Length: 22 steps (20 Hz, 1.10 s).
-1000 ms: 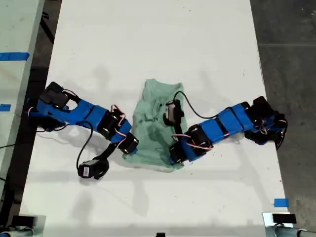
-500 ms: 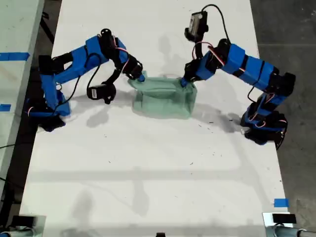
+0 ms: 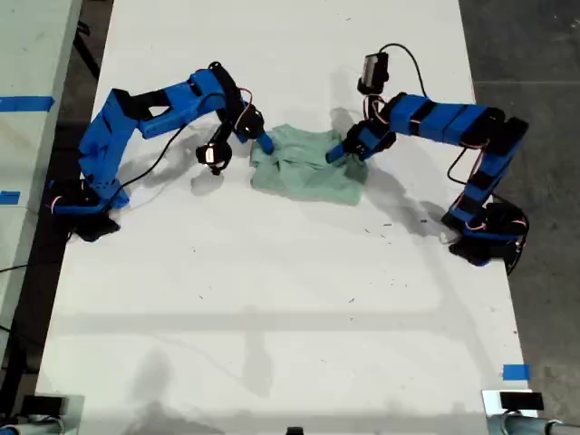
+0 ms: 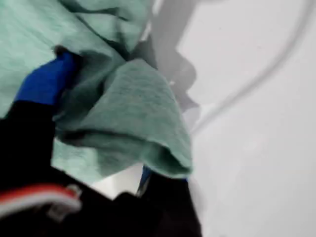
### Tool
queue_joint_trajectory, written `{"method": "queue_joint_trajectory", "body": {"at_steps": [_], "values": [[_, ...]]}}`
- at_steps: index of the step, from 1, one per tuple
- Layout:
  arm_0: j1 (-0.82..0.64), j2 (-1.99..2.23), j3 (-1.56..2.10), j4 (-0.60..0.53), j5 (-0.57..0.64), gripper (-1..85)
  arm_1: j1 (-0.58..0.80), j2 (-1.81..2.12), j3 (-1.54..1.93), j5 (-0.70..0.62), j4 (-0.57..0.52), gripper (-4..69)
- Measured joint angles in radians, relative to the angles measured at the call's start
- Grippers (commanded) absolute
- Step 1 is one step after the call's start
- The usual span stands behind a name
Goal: Fold tshirt
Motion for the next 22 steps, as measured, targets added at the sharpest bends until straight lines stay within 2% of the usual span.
{"method": "queue_joint_trajectory", "body": {"at_steps": [3,6,9,12,14,16,19,22], "values": [[-0.006,0.074,-0.005,0.069,-0.011,26.2,-0.018,0.049,-0.011,0.058,0.078,38.1],[0.034,0.299,-0.005,0.15,-0.025,23.1,-0.071,0.268,-0.071,0.104,0.236,31.4],[0.133,0.505,0.021,0.242,-0.044,14.7,-0.153,0.506,-0.101,0.167,0.382,28.0],[0.245,0.698,0.199,0.261,-0.127,5.8,-0.249,0.735,-0.029,0.27,0.469,16.6],[0.308,0.857,0.423,0.173,-0.19,0.1,-0.325,0.904,0.094,0.364,0.472,6.1],[0.382,1.065,0.721,0.026,-0.275,0.1,-0.413,1.086,0.229,0.479,0.472,0.6],[0.491,1.356,1.181,-0.17,-0.422,0.1,-0.575,1.387,0.5,0.646,0.38,-0.2],[0.555,1.609,1.6,-0.365,-0.574,0.1,-0.655,1.707,0.815,0.792,0.324,-0.3]]}}
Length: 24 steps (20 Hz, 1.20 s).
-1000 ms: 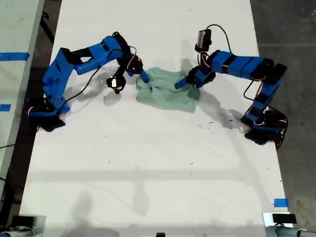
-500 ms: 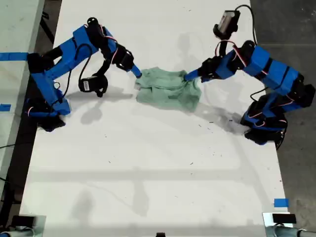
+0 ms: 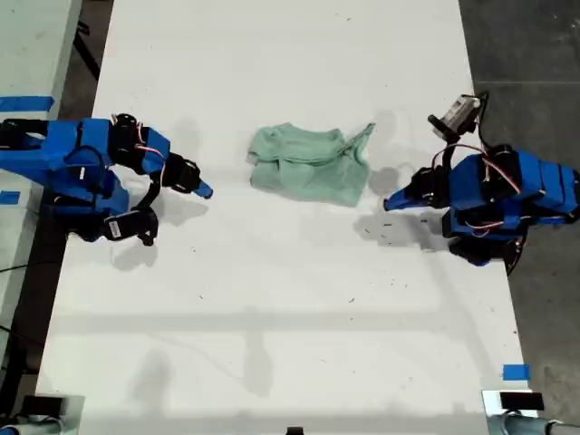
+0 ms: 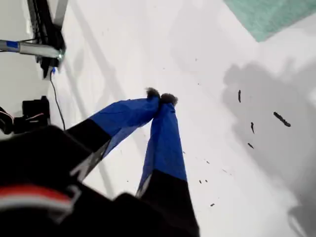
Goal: Fold tshirt
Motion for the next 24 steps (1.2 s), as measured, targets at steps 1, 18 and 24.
{"method": "queue_joint_trajectory", "body": {"at_steps": [1,18,24], "values": [[0.012,0.095,0.126,-0.057,-0.037,0.1,-0.02,0.101,0.091,0.041,0.0,-0.3],[-0.066,0.983,0.641,0.396,-0.129,3.8,-0.026,0.268,0.394,-0.433,-0.037,3.7],[-0.066,0.983,0.641,0.396,-0.129,3.8,-0.023,0.268,0.394,-0.446,-0.037,3.7]]}}
